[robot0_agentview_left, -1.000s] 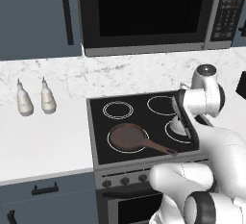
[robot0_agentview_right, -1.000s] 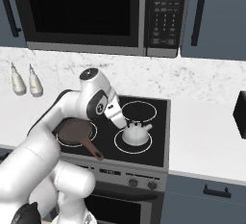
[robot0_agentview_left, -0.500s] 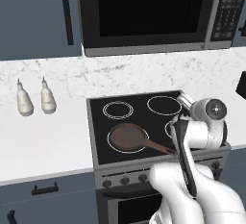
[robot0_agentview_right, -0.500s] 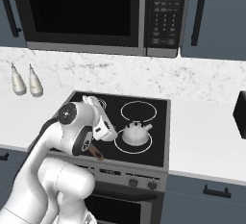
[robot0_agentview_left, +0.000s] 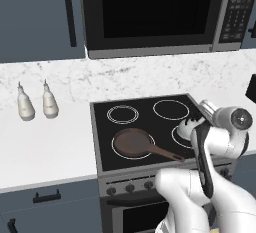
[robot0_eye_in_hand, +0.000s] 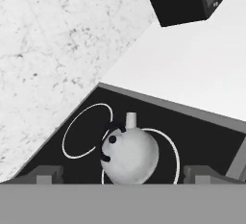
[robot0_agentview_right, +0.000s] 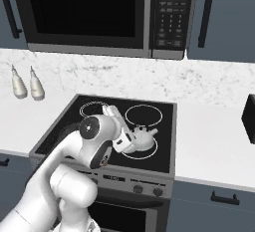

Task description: Pick the kettle from the counter and place it on a stove burner. Then turn the burner on.

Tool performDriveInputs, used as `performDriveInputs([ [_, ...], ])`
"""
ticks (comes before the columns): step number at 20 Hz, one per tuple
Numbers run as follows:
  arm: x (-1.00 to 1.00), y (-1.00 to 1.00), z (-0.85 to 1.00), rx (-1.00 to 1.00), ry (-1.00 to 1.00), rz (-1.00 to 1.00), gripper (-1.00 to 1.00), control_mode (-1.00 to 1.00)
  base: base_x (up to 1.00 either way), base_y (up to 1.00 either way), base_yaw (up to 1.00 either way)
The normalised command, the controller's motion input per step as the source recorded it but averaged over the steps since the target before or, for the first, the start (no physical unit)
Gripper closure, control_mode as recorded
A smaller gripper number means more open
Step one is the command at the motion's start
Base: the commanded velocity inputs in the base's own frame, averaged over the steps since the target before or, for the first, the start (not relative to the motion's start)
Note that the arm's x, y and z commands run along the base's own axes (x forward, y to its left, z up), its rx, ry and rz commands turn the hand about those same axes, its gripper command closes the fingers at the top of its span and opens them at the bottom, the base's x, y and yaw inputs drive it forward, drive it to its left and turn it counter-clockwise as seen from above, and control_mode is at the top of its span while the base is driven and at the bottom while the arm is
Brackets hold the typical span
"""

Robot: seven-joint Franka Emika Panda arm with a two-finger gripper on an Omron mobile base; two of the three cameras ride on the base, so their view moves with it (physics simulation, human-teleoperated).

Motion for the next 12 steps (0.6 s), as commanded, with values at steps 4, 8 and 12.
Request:
performDriveInputs([
  [4,0.00,-0.34,0.01,0.00,0.00,0.00,-1.00,-1.00,0.00,0.00,0.00],
  [8,-0.01,0.44,0.30,0.00,-0.01,0.00,-1.00,-1.00,0.00,0.00,0.00],
  [12,-0.05,0.98,0.41,0.00,-0.02,0.00,-1.00,-1.00,0.00,0.00,0.00],
])
